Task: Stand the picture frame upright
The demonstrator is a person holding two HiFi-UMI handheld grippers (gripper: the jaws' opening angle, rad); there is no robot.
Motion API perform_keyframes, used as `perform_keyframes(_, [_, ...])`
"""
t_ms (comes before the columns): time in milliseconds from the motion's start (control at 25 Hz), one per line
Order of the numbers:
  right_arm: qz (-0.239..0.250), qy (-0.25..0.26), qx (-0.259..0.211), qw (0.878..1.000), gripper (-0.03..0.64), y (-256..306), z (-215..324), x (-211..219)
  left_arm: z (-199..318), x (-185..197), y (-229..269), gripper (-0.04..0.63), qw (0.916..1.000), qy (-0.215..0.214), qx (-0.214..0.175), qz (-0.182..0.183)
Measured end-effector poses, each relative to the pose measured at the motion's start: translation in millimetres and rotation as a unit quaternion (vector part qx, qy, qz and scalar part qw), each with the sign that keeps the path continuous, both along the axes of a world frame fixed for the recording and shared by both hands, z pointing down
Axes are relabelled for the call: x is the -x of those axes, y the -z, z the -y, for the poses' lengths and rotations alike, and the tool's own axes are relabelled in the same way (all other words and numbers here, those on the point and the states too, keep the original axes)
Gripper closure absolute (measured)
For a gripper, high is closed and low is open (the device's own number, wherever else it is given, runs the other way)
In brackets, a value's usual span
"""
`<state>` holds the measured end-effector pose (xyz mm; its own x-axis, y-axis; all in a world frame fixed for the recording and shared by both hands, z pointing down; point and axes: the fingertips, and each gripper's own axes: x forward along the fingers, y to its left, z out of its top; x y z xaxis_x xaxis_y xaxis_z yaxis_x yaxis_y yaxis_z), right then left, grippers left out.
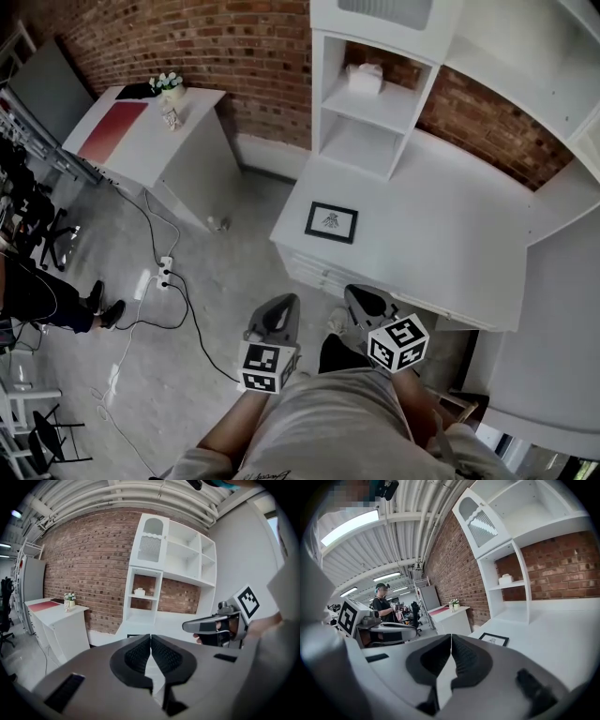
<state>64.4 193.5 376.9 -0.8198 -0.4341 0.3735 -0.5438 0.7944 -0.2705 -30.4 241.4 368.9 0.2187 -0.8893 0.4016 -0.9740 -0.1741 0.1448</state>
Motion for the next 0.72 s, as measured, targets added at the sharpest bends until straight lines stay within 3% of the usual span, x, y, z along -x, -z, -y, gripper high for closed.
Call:
perform_keyframes(360, [0.005,0.017,-0.006,1.0,0.588,8.7,123.4,-2.7,117.0,2.8,11.1,0.577,0.9996,0.026,-0.008,0.004])
perform_keyframes(720, [0.001,0.024,-0.006,1.0,0.588,6.3,194.2,-16.3,186.3,-9.1,12.3,0.577,0.9995,0.03,-0.008,0.001])
